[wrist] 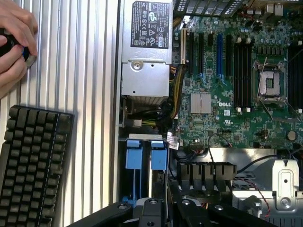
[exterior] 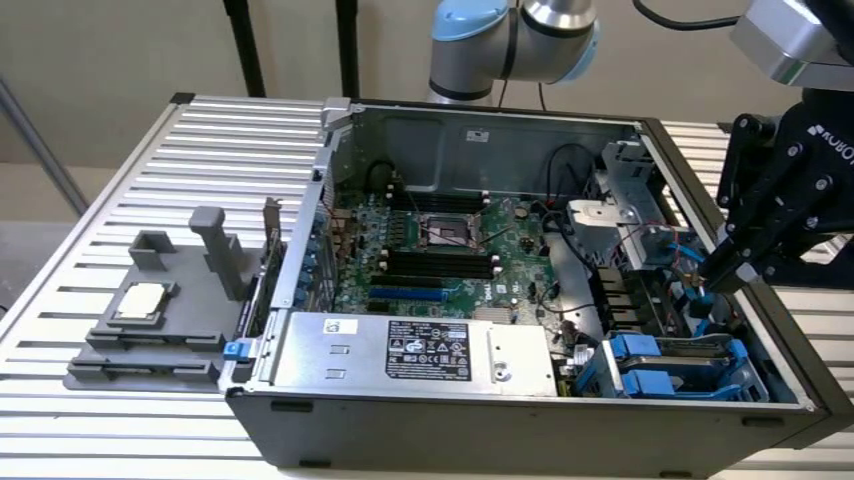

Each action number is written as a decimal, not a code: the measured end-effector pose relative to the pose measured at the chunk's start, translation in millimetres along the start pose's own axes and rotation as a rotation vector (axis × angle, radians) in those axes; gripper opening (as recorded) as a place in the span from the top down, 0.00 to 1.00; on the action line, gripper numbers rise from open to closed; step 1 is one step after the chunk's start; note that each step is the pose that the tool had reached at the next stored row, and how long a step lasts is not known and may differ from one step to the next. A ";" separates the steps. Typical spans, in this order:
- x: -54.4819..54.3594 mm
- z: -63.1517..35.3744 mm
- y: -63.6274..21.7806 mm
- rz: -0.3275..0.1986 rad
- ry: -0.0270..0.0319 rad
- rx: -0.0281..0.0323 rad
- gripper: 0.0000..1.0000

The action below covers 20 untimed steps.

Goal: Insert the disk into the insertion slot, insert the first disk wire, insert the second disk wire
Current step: 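Insert the first disk wire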

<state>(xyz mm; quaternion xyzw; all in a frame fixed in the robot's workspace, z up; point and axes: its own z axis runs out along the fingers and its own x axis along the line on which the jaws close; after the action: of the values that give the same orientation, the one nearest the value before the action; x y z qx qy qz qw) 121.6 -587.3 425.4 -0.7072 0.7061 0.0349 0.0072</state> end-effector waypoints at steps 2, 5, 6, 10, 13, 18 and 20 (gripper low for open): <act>-0.3 1.1 -8.7 0.000 -0.0002 -0.0004 0.81; -0.2 5.3 -22.4 0.000 -0.0002 -0.0005 0.81; -0.1 7.0 -26.6 0.000 -0.0001 -0.0006 0.81; -0.4 13.9 -35.9 0.000 -0.0004 -0.0006 0.81; -1.6 19.2 -38.7 0.000 0.0000 -0.0006 0.81; -5.4 28.6 -39.1 -0.002 -0.0001 -0.0007 0.81; -8.7 32.4 -39.3 -0.003 0.0001 -0.0008 0.81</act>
<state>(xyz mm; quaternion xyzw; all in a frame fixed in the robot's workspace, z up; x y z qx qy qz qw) 159.5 -576.6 392.1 -0.7084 0.7049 0.0351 0.0069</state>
